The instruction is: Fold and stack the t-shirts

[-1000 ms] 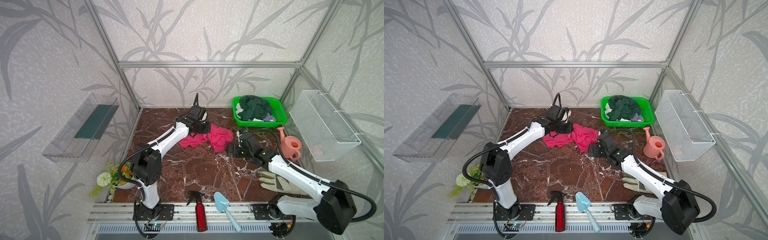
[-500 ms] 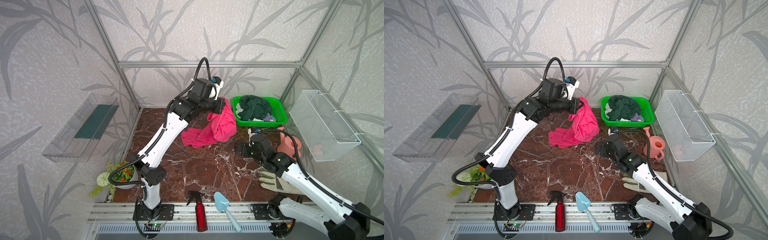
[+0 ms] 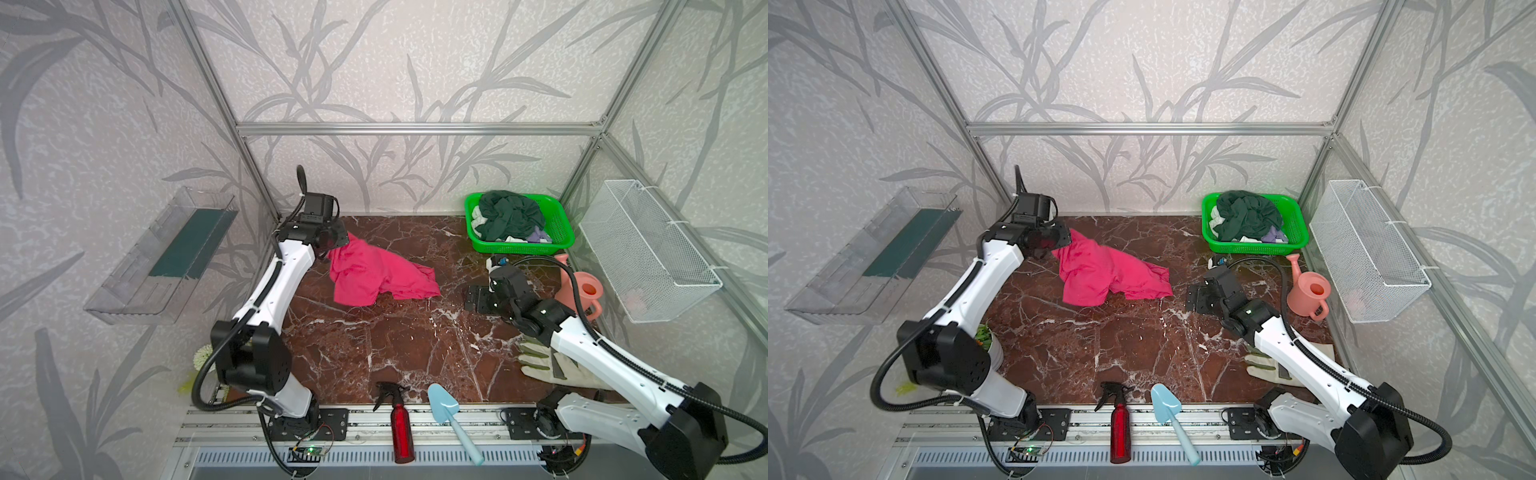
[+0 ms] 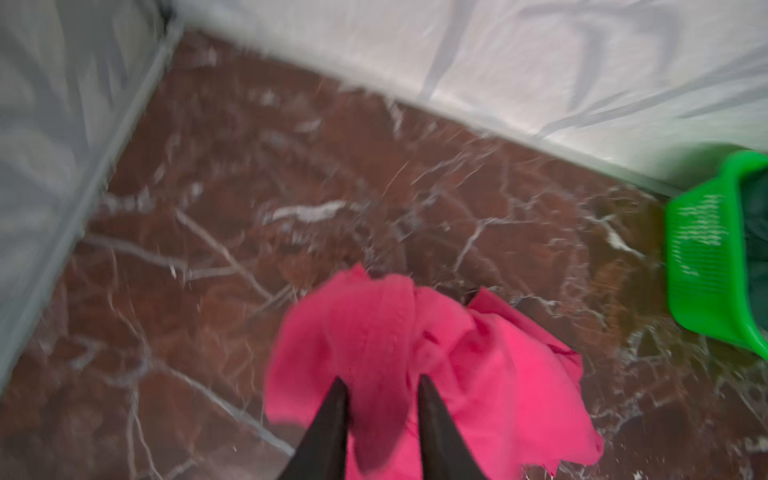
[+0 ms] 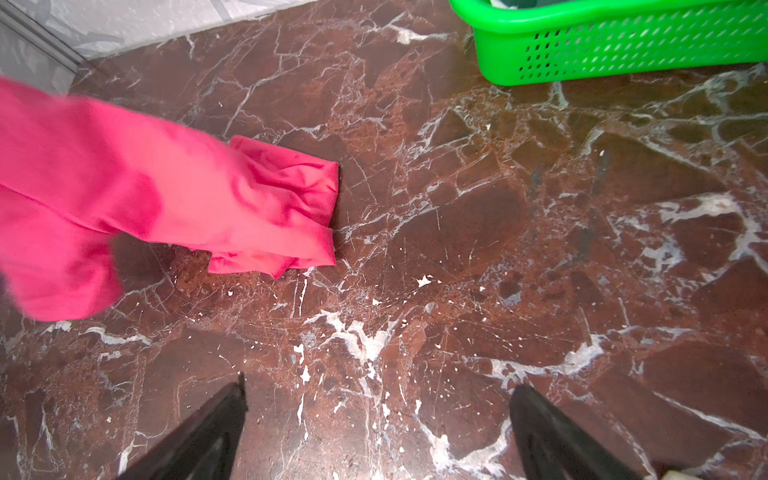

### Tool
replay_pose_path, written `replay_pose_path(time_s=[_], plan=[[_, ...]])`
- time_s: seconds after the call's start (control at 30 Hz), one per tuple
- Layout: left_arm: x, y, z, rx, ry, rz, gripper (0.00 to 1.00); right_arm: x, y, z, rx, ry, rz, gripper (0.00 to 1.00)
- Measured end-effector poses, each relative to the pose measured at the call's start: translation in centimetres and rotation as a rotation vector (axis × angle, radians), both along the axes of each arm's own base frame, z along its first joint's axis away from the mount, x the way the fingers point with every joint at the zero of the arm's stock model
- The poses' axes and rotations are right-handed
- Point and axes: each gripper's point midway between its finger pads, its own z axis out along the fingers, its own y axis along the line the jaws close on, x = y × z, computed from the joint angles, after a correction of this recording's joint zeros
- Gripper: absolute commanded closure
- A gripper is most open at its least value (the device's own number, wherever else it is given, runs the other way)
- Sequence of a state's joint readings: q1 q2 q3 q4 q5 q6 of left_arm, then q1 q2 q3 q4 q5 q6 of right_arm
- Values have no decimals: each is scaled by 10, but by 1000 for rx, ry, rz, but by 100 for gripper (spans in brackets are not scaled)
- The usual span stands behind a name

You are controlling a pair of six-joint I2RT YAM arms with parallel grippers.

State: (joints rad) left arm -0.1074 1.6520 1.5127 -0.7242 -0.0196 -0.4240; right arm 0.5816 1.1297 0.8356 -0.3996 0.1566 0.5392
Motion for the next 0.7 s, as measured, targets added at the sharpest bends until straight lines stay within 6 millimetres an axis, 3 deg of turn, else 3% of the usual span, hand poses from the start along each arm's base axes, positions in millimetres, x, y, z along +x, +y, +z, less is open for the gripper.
replay_pose_path(time_s=[0.07, 0.13, 0.3, 0.4, 0.53, 0.7], plan=[[-5, 14, -41, 33, 120, 41, 50, 2, 6, -5, 4, 18, 21, 0], [-19, 19, -62, 47, 184, 62, 47, 2, 11, -10, 0, 35, 39, 1], [-73, 12, -74, -3, 226, 45, 48, 9, 24, -21, -10, 75, 70, 3], [-98, -9, -78, -76, 234, -23, 48, 15, 34, -30, -17, 104, 86, 4], [-124, -48, -105, -104, 322, -154, 50, 22, 42, -41, -25, 137, 101, 5], [-136, -82, -138, -77, 418, -262, 54, 23, 48, -53, -31, 169, 116, 6]])
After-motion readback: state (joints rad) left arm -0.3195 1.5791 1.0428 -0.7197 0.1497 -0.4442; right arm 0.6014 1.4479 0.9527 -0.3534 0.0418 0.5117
